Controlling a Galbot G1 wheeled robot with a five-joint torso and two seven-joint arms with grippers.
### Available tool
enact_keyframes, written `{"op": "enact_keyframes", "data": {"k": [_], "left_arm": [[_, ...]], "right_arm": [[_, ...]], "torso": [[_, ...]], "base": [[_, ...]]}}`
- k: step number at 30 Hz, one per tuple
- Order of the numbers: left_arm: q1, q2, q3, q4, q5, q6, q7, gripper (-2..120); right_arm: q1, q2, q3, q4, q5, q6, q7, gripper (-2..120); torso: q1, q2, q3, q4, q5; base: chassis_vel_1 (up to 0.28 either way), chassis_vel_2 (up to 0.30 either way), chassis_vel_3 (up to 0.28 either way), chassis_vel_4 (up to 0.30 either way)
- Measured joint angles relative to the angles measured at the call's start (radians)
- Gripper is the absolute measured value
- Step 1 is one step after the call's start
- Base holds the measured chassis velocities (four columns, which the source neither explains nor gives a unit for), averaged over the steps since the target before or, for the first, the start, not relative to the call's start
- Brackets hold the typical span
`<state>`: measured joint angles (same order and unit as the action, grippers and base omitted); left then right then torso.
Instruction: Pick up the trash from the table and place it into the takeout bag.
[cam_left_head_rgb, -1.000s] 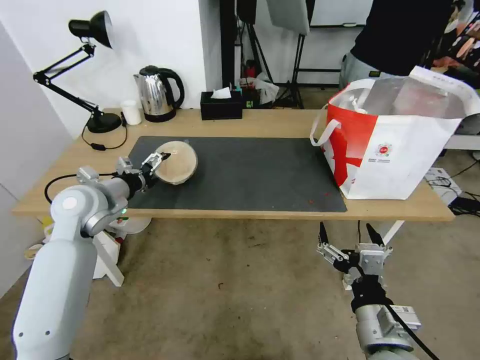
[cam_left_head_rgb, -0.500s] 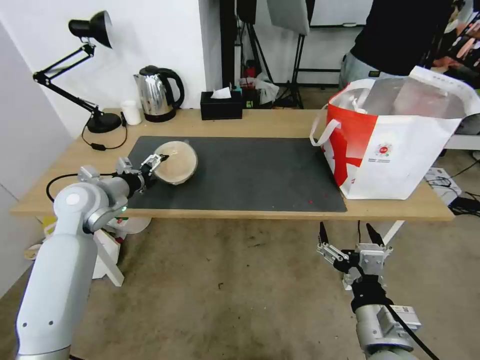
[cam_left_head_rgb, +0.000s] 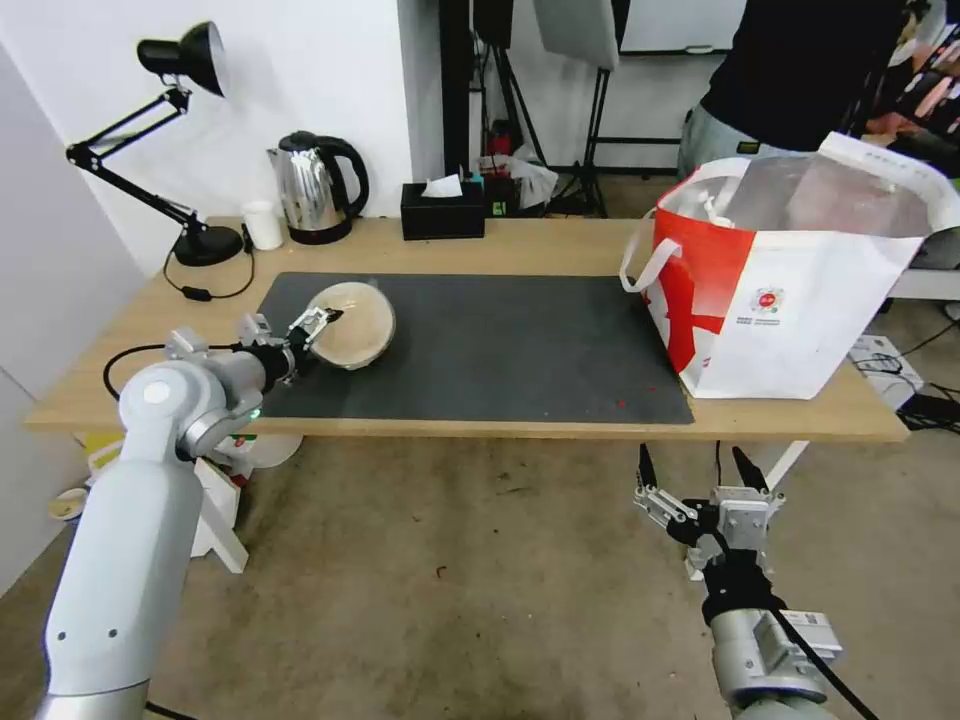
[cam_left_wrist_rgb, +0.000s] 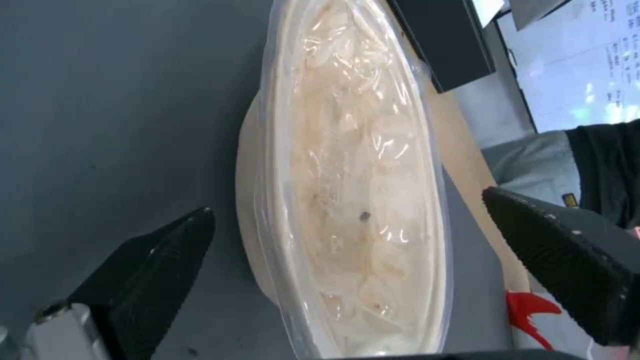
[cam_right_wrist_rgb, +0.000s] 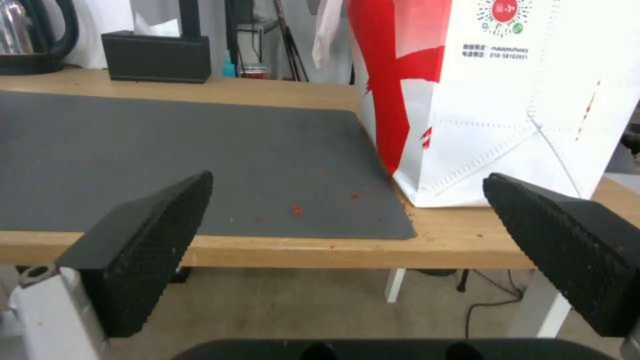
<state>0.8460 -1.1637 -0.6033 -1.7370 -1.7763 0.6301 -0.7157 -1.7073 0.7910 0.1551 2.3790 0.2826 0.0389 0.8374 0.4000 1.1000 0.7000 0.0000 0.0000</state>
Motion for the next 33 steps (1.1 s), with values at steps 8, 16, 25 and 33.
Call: {"op": "enact_keyframes", "data": {"k": [8, 16, 25, 33], "left_arm": [[-0.012, -0.001, 0.008, 0.018, 0.010, 0.000, -0.003, 100], [-0.042, -0.016, 0.033, 0.054, 0.022, 0.000, -0.002, 100], [-0.047, -0.022, 0.043, 0.066, 0.039, 0.000, 0.000, 99], [-0.051, -0.024, 0.048, 0.071, 0.044, 0.000, 0.011, 79]], "right_arm": [[0.000, 0.000, 0.000, 0.000, 0.000, 0.000, 0.000, 100], [0.000, 0.000, 0.000, 0.000, 0.000, 0.000, 0.000, 100], [0.000, 0.000, 0.000, 0.000, 0.000, 0.000, 0.000, 100], [0.000, 0.000, 0.000, 0.000, 0.000, 0.000, 0.000, 100]], "torso": [[0.000, 0.000, 0.000, 0.0001, 0.0000], [0.000, 0.000, 0.000, -0.0001, 0.0000], [0.000, 0.000, 0.000, 0.0000, 0.0000], [0.000, 0.000, 0.000, 0.0000, 0.0001]], "base": [[0.000, 0.000, 0.000, 0.000], [0.000, 0.000, 0.000, 0.000], [0.000, 0.000, 0.000, 0.000], [0.000, 0.000, 0.000, 0.000]]}}
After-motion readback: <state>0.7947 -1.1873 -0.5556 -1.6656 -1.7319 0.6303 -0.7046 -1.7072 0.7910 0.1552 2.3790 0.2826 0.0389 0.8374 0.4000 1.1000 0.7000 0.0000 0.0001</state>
